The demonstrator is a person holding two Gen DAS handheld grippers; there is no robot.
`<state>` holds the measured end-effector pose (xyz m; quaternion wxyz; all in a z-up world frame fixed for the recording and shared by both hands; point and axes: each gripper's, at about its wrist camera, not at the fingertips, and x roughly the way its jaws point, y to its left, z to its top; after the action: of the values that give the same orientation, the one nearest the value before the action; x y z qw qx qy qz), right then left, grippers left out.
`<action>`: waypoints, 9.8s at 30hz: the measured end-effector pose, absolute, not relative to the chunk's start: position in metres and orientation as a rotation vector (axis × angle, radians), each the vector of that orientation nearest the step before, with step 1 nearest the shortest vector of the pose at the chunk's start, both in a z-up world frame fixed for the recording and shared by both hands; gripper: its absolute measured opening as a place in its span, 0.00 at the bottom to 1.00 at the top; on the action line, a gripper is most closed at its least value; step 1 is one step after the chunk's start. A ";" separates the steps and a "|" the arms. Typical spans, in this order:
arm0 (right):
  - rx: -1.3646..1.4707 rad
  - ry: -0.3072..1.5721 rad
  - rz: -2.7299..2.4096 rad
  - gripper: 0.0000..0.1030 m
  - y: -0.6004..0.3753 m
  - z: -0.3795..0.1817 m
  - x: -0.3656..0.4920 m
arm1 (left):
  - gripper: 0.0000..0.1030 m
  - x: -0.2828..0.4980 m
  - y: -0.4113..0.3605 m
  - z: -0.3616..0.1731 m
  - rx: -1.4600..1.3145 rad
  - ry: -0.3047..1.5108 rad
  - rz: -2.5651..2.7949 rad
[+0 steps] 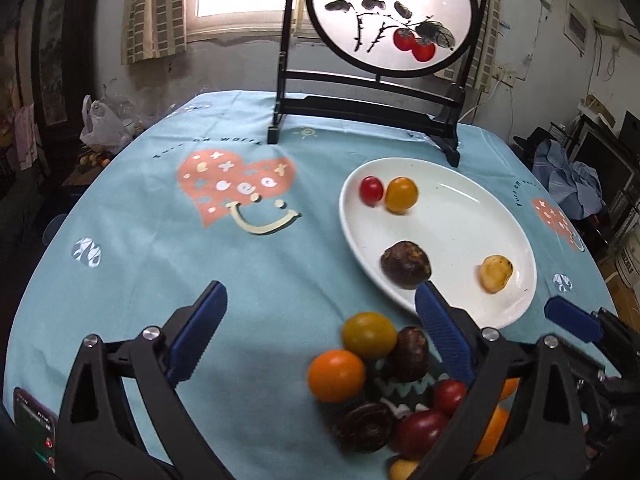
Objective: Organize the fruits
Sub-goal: 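Grasp a red plum with the left tool while the right tool grasps an orange fruit, then place the red plum and the orange fruit onto the white plate, opening both tools, then grasp a red tomato with the left tool while the right tool grasps a small yellow fruit, then carry both fruits over the plate and open both tools to drop them, then reach the left tool toward a dark brown fruit while the right tool reaches toward a tangerine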
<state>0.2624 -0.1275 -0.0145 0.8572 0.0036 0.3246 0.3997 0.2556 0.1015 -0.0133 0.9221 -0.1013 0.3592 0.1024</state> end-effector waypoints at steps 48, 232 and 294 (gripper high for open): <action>0.078 0.778 0.816 0.39 -0.150 -0.021 0.262 | 0.49 0.219 0.019 -0.050 0.144 0.880 -0.223; 0.135 0.717 0.612 0.27 -0.158 -0.016 0.354 | 0.29 0.342 0.039 -0.003 -0.096 0.789 -0.092; 0.021 0.999 0.697 0.60 -0.140 -0.072 0.230 | 0.51 0.220 0.075 -0.074 -0.199 0.988 -0.114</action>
<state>0.2302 -0.1399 -0.0724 0.8202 0.0100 0.4692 0.3272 0.2200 0.0754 -0.0737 0.8741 -0.0954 0.4731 -0.0546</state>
